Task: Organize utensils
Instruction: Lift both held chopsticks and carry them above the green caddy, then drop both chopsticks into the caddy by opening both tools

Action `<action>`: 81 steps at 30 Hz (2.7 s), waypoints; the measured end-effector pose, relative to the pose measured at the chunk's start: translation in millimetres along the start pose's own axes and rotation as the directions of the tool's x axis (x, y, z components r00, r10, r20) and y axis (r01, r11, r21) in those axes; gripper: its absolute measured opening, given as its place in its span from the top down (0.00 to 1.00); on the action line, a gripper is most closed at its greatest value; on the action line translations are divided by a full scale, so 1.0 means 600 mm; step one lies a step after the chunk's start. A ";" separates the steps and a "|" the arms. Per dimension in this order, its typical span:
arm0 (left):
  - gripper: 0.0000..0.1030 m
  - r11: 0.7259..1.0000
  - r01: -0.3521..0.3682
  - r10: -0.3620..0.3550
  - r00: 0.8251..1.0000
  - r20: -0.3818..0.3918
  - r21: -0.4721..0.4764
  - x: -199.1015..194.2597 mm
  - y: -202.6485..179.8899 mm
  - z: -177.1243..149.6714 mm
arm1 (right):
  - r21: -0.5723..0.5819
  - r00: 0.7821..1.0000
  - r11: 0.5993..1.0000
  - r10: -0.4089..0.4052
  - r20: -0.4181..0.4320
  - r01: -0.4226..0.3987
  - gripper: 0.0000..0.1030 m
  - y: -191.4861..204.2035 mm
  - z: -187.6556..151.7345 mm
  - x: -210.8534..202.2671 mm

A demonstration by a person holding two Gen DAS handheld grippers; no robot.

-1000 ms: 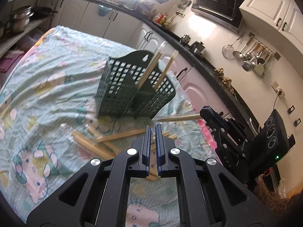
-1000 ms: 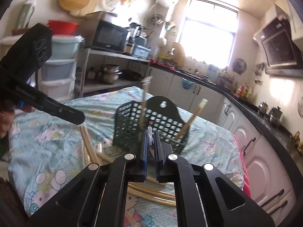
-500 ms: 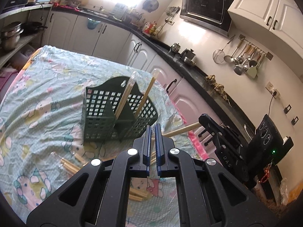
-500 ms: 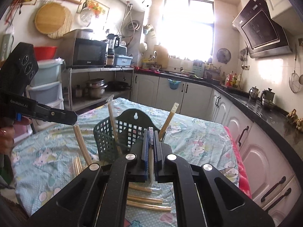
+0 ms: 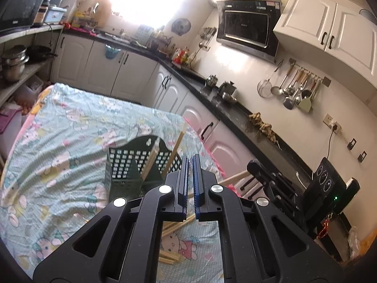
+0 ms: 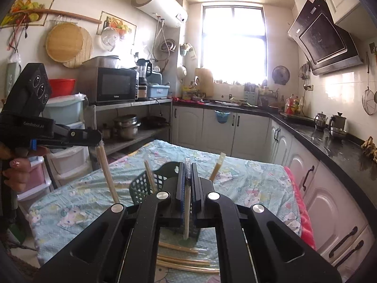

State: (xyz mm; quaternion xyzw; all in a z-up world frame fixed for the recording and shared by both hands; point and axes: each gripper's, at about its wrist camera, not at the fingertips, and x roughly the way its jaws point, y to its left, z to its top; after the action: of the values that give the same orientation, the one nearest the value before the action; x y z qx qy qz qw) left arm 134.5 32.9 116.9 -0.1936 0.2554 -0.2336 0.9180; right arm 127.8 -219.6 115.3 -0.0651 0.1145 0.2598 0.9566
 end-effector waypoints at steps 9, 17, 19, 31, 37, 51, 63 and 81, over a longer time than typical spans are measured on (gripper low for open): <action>0.99 1.000 -0.006 0.004 0.997 0.075 0.030 -0.031 -0.015 0.047 | -0.013 0.997 0.999 0.042 0.062 -0.041 0.96 0.022 0.050 -0.013; 0.99 0.998 -0.007 -0.001 0.990 0.141 0.057 -0.050 -0.031 0.088 | -0.025 0.990 0.998 0.064 0.125 -0.061 0.96 0.031 0.101 -0.022; 0.99 0.998 -0.013 0.002 0.987 0.159 0.067 -0.052 -0.035 0.100 | -0.026 0.989 0.998 0.066 0.135 -0.064 0.96 0.031 0.113 -0.022; 0.99 0.998 -0.032 0.020 0.979 0.201 0.057 -0.034 -0.023 0.150 | -0.036 0.975 0.996 0.084 0.208 -0.078 0.96 0.033 0.179 -0.007; 0.99 0.999 -0.029 0.023 0.980 0.199 0.029 -0.014 -0.003 0.156 | -0.024 0.976 0.996 0.086 0.201 -0.083 0.96 0.034 0.189 0.019; 0.99 1.000 -0.020 0.023 0.991 0.135 -0.021 0.049 0.044 0.128 | 0.003 0.993 0.998 0.067 0.099 -0.068 0.96 0.041 0.149 0.112; 0.98 0.999 -0.021 0.024 0.998 0.050 -0.048 0.104 0.080 0.085 | 0.042 0.999 0.998 0.036 -0.002 -0.036 0.96 0.032 0.096 0.176; 0.77 0.997 -0.075 0.077 0.996 0.047 -0.036 0.104 0.089 0.057 | 0.069 0.998 0.998 0.001 -0.064 0.003 0.77 0.014 0.061 0.184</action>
State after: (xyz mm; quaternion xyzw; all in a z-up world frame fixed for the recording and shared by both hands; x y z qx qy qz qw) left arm 218.6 51.8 95.1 -0.2049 0.2441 -0.1893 0.9288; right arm 222.9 -152.3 122.2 -0.0405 0.1539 0.2529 0.9543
